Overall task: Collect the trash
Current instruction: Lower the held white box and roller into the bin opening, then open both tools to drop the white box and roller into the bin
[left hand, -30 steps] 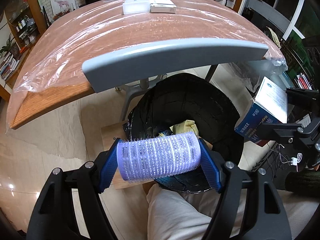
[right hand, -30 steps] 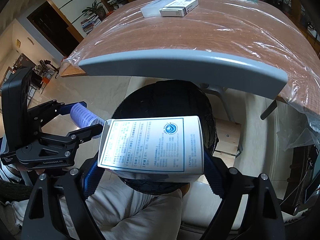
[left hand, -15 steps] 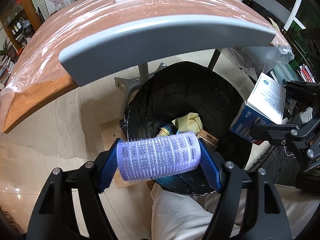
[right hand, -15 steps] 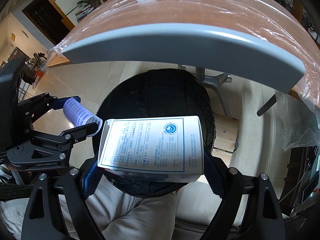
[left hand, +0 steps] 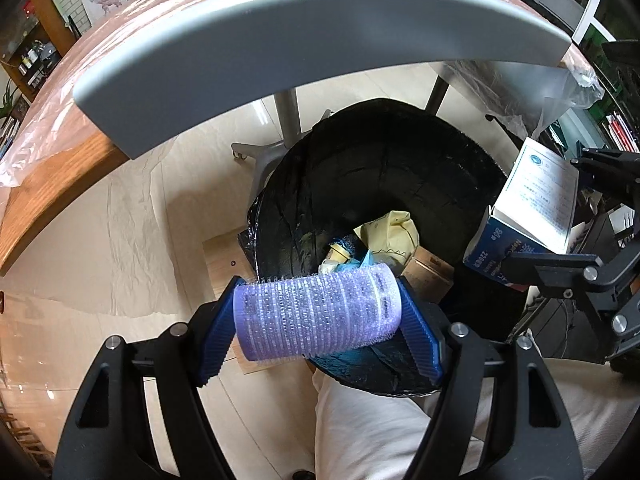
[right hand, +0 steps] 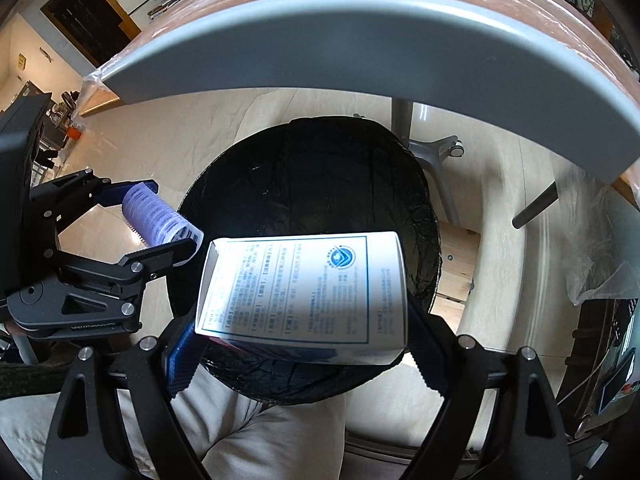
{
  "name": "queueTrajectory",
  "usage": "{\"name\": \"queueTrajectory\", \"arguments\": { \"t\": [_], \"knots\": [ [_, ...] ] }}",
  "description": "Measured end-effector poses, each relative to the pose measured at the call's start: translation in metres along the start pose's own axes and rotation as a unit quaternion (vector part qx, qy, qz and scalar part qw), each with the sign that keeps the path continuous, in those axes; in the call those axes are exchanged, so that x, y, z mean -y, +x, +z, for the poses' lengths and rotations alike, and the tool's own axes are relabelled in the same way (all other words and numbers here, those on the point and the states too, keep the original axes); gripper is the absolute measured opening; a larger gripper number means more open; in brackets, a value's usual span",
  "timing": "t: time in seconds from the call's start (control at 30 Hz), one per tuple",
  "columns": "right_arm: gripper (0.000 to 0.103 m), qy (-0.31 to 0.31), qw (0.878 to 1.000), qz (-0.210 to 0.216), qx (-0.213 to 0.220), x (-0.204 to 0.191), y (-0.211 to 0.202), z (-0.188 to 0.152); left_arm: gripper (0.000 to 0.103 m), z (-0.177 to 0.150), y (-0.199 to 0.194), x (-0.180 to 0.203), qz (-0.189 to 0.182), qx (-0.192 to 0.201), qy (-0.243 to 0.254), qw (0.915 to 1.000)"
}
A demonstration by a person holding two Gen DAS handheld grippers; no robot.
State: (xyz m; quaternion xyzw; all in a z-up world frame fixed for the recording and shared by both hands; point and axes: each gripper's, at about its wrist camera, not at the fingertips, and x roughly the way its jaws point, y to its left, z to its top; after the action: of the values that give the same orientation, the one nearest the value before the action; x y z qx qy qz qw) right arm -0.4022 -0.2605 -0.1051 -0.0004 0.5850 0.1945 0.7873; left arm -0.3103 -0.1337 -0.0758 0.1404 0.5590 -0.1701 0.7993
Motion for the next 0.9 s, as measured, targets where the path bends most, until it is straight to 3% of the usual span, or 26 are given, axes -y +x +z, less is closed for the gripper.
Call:
{"name": "queueTrajectory", "arguments": {
  "t": [0.63, 0.7, 0.83, 0.9],
  "knots": [
    [0.086, -0.007, 1.0, -0.009, -0.009, 0.0, 0.01, 0.006, 0.074, 0.004, 0.011, 0.002, 0.008, -0.006, 0.026, 0.9996],
    [0.086, -0.008, 1.0, -0.012, -0.002, 0.001, 0.008, 0.007, 0.075, 0.004, 0.009, 0.001, -0.006, 0.002, 0.026, 0.9996],
    [0.093, -0.002, 1.0, -0.017, 0.003, 0.001, 0.001, 0.006, 0.092, 0.007, 0.006, -0.001, -0.022, 0.011, 0.014, 0.9996],
    [0.093, 0.004, 1.0, -0.012, 0.005, 0.003, -0.003, 0.005, 0.092, 0.008, 0.006, -0.002, -0.015, 0.009, 0.013, 0.9998]
  ]
}}
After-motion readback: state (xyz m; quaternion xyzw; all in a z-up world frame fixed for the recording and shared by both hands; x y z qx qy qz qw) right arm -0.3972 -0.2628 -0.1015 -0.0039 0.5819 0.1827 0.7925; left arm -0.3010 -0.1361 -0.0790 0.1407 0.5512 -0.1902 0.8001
